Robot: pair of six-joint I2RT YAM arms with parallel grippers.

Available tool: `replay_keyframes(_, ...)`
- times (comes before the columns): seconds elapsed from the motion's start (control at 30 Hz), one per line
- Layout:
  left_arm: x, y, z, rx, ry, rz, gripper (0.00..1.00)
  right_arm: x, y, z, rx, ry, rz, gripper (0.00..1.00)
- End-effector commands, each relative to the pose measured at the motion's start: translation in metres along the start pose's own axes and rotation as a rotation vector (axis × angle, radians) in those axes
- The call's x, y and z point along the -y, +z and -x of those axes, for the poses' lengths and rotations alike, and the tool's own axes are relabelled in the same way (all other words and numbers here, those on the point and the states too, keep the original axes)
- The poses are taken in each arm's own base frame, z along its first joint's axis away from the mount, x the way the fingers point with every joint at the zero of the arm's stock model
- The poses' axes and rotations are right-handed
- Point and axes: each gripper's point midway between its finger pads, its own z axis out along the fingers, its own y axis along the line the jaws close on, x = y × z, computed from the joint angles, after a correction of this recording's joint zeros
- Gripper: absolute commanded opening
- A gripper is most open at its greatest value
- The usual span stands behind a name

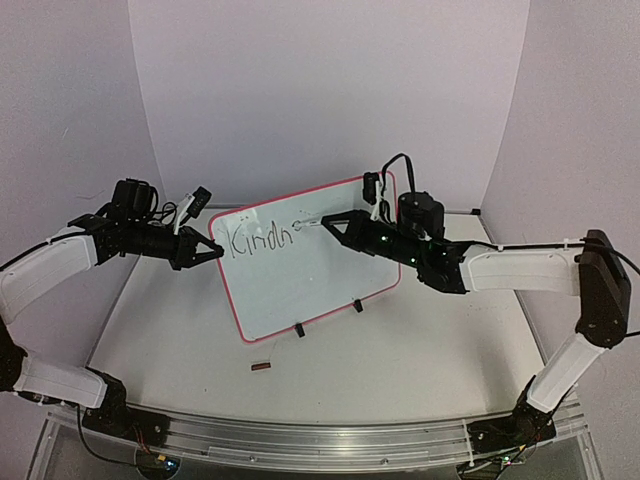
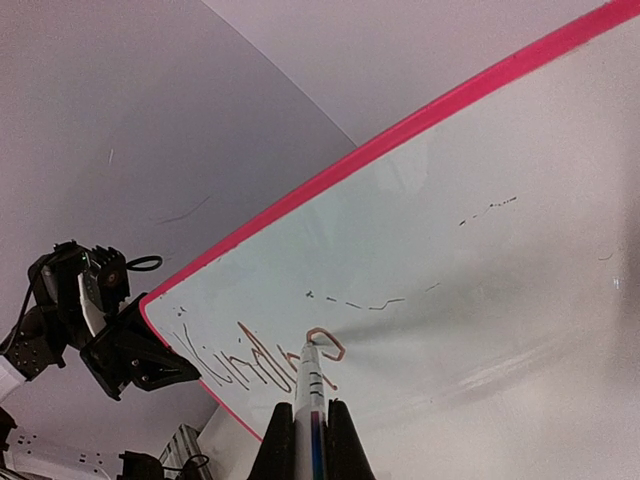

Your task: Write a sentence on the whiteboard

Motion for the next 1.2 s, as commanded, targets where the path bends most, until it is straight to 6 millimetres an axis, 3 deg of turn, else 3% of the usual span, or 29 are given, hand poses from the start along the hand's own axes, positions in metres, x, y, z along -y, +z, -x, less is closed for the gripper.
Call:
replay_keyframes(0.0,-0.009,0.004,-0.009,-0.047,0.034,0.053,0.00,0.007,-0.001,0.002,0.019,0.017,-0.012,0.00)
replay_keyframes(0.37,-0.010,0.005,-0.010,-0.051,0.031,0.053,0.00,0.022,-0.010,-0.015,-0.006,0.041,-0.051,0.00)
replay_keyframes(0.87,-0.010,0.005,-0.009,-0.048,0.033,0.053,0.00,-0.008,-0.038,0.029,0.118,-0.033,-0.026,0.00)
replay_keyframes(1.17,-0.010,0.005,-0.009,-0.049,0.033,0.054,0.00,-0.019,-0.049,0.034,0.110,-0.066,0.003,0.00)
